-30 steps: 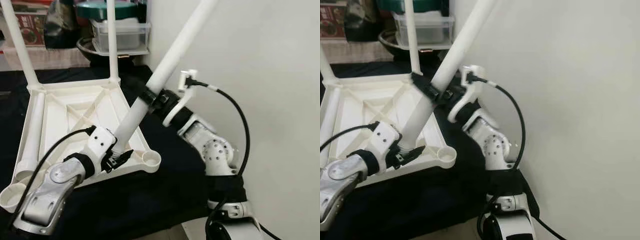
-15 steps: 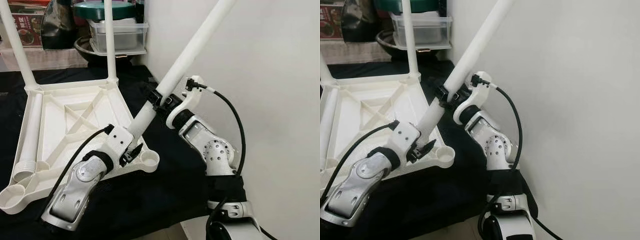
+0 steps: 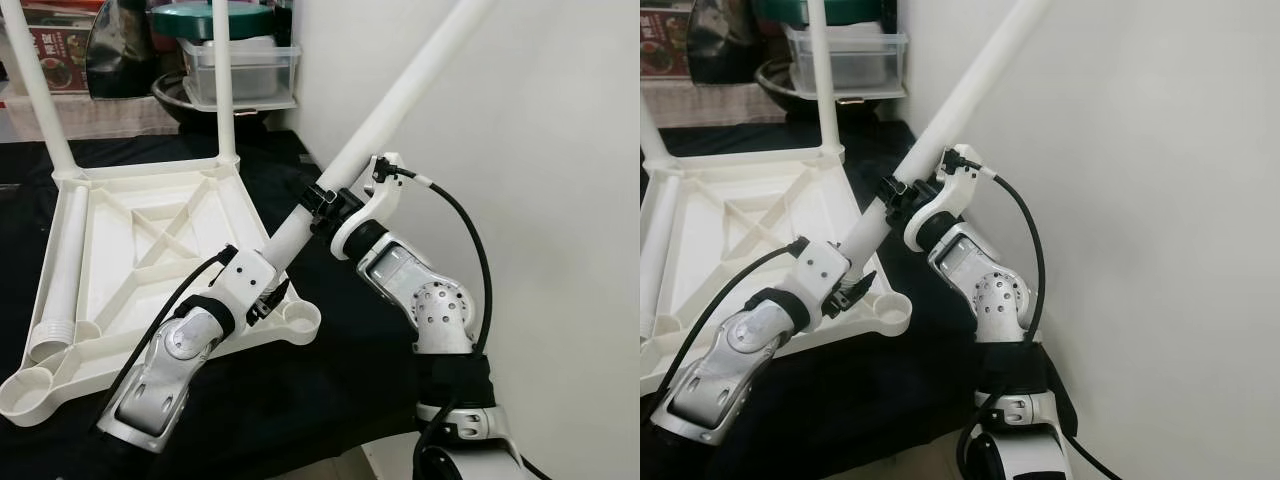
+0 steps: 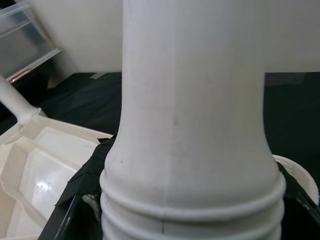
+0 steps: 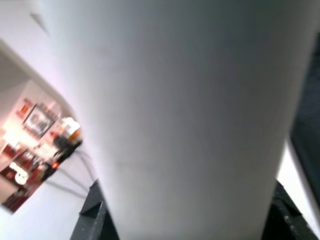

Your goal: Building children table

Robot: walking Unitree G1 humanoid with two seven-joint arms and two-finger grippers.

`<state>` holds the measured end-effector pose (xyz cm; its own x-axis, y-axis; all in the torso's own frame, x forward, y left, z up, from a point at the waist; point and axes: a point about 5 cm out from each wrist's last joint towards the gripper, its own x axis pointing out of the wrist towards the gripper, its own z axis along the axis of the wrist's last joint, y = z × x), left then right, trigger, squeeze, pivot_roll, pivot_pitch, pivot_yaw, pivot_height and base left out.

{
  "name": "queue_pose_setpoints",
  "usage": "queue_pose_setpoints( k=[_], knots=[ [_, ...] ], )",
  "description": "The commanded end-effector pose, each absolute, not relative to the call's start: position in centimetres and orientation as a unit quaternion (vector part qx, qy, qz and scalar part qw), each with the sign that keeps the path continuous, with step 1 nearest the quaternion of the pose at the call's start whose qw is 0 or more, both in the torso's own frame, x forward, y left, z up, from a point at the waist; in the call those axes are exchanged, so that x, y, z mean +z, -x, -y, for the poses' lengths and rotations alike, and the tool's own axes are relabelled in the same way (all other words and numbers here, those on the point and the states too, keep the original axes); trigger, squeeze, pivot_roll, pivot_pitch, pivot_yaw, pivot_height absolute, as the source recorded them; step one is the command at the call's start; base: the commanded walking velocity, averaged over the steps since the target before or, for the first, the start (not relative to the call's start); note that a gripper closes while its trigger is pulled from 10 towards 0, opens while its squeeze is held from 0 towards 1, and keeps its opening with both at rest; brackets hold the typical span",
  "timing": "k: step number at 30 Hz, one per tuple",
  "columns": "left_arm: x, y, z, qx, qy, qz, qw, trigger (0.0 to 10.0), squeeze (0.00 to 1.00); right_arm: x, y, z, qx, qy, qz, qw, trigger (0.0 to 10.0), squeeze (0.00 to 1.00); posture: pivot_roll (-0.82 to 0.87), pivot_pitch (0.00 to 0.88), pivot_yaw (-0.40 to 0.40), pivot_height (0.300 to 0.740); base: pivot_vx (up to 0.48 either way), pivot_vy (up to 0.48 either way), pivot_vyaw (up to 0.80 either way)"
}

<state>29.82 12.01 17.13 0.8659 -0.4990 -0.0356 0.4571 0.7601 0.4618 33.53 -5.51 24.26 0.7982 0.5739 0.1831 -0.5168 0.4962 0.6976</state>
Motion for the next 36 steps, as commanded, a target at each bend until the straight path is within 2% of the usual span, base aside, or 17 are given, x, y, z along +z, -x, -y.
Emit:
queue_pose_setpoints(
  k=[1, 3, 4, 11, 14, 15, 17, 20, 21, 24, 26, 28, 30, 33, 36],
  knots=[
    [16.6, -29.8, -11.6, -0.269, -0.235, 0.041, 0.933, 10.0, 0.0, 23.2, -31.2, 0.7, 0.365, -0.49, -0.075, 0.788, 0.0, 0.0, 0.16, 0.0, -0.101, 0.74, 0.0, 0.0, 0.0],
    [16.6, -29.9, -11.8, -0.265, -0.24, 0.044, 0.933, 10.0, 0.0, 23.2, -31.2, 0.7, 0.365, -0.491, -0.075, 0.788, 0.0, 0.0, 0.16, 0.0, -0.1, 0.74, 0.0, 0.0, 0.0],
    [16.7, -30.0, -12.0, -0.261, -0.239, 0.047, 0.934, 10.0, 1.0, 23.2, -31.1, 0.7, 0.365, -0.492, -0.075, 0.787, 0.0, 0.0, 0.16, 0.0, -0.098, 0.74, 0.0, 0.0, 0.0],
    [16.9, -30.0, -12.5, -0.265, -0.206, 0.05, 0.941, 10.0, 1.0, 23.3, -31.3, 1.1, 0.362, -0.493, -0.07, 0.788, 0.0, 0.0, 0.15, 0.0, -0.095, 0.74, 0.0, 0.0, 0.0],
    [17.3, -29.7, -12.6, -0.268, -0.193, 0.062, 0.942, 10.0, 1.0, 23.5, -31.8, 1.8, 0.356, -0.48, -0.056, 0.8, 0.0, 0.0, 0.16, 0.0, -0.096, 0.74, 0.0, 0.0, 0.0],
    [17.6, -29.5, -12.8, -0.267, -0.185, 0.069, 0.943, 10.0, 1.0, 23.6, -32.1, 2.3, 0.352, -0.465, -0.045, 0.811, 0.0, 0.0, 0.16, 0.0, -0.096, 0.74, 0.0, 0.0, 0.0],
    [18.1, -28.7, -13.3, -0.268, -0.131, 0.072, 0.952, 10.0, 1.0, 24.2, -33.7, 4.2, 0.338, -0.403, -0.006, 0.85, 0.0, 0.0, 0.16, 0.0, -0.097, 0.74, 0.0, 0.0, 0.0],
    [18.2, -28.3, -13.5, -0.273, -0.106, 0.07, 0.954, 10.0, 1.0, 24.5, -34.2, 4.9, 0.334, -0.377, 0.009, 0.864, 0.0, 0.0, 0.16, 0.0, -0.097, 0.74, 0.0, 0.0, 0.0],
    [18.1, -27.6, -13.8, -0.286, -0.091, 0.066, 0.952, 10.0, 0.0, 24.9, -34.8, 5.7, 0.331, -0.343, 0.02, 0.879, 0.0, 0.0, 0.16, 0.0, -0.097, 0.74, 0.0, 0.0, 0.0],
    [17.5, -26.7, -14.4, -0.291, -0.087, 0.057, 0.951, 10.0, 0.0, 25.6, -35.7, 7.0, 0.323, -0.306, 0.04, 0.895, 0.0, 0.0, 0.16, 0.0, -0.097, 0.74, 0.0, 0.0, 0.0],
    [16.8, -25.8, -15.6, -0.274, -0.085, 0.04, 0.957, 10.0, 0.0, 27.3, -37.1, 9.3, 0.308, -0.247, 0.074, 0.916, 0.0, 0.0, 0.17, 0.0, -0.097, 0.74, 0.0, 0.0, 0.0],
    [16.8, -25.8, -15.6, -0.274, -0.085, 0.04, 0.957, 10.0, 0.0, 27.3, -37.1, 9.3, 0.308, -0.247, 0.074, 0.916, 0.0, 0.0, 0.17, 0.0, -0.097, 0.74, 0.0, 0.0, 0.0],
    [16.0, -24.9, -17.0, -0.245, -0.082, 0.021, 0.966, 10.0, 0.0, 29.8, -38.1, 12.0, 0.304, -0.182, 0.114, 0.928, 0.0, 0.0, 0.17, 0.0, -0.103, 0.74, 0.0, 0.0, 0.0],
    [15.0, -23.8, -17.7, -0.232, -0.082, -0.004, 0.969, 10.0, 0.0, 32.5, -38.4, 14.0, 0.32, -0.15, 0.153, 0.923, 0.0, 0.0, 0.17, 0.0, -0.104, 0.74, 0.0, 0.0, 0.0],
    [14.7, -23.2, -17.5, -0.238, -0.078, -0.013, 0.968, 10.0, 0.0, 33.5, -38.2, 14.2, 0.354, -0.143, 0.169, 0.909, 0.0, 0.0, 0.17, 0.0, -0.106, 0.74, 0.0, 0.0, 0.0]
  ],
)
